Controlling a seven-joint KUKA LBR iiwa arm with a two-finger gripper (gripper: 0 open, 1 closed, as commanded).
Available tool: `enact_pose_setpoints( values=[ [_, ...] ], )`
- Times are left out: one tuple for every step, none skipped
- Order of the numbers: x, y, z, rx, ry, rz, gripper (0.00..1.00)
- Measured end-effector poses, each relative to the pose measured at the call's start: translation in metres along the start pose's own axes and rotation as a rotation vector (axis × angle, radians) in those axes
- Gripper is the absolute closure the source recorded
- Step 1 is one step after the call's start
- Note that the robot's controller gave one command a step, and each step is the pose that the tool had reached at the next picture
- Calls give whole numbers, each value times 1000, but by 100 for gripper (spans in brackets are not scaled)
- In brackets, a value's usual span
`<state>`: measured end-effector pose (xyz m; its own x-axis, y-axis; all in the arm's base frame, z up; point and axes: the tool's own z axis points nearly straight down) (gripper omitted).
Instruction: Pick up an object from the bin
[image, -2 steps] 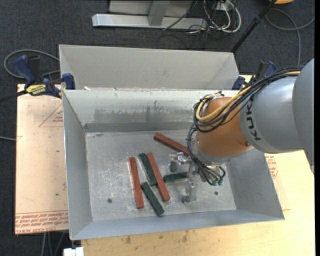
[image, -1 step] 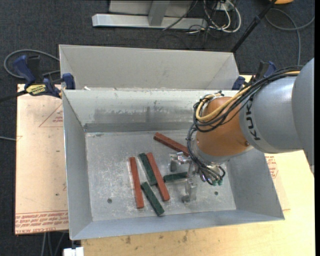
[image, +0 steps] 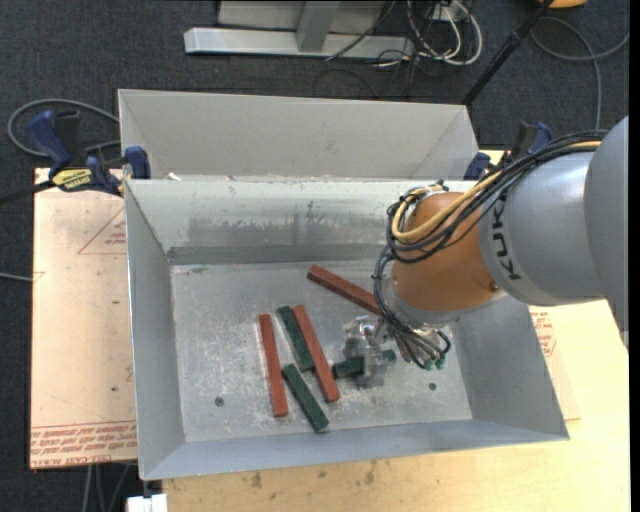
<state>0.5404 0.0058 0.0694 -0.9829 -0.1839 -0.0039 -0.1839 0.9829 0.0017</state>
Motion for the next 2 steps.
enact_pose_setpoints(
  values=[
    [-1,0,-12,0,0,2,100],
    [-2,0,-40,1,-1,4,100]
  ],
)
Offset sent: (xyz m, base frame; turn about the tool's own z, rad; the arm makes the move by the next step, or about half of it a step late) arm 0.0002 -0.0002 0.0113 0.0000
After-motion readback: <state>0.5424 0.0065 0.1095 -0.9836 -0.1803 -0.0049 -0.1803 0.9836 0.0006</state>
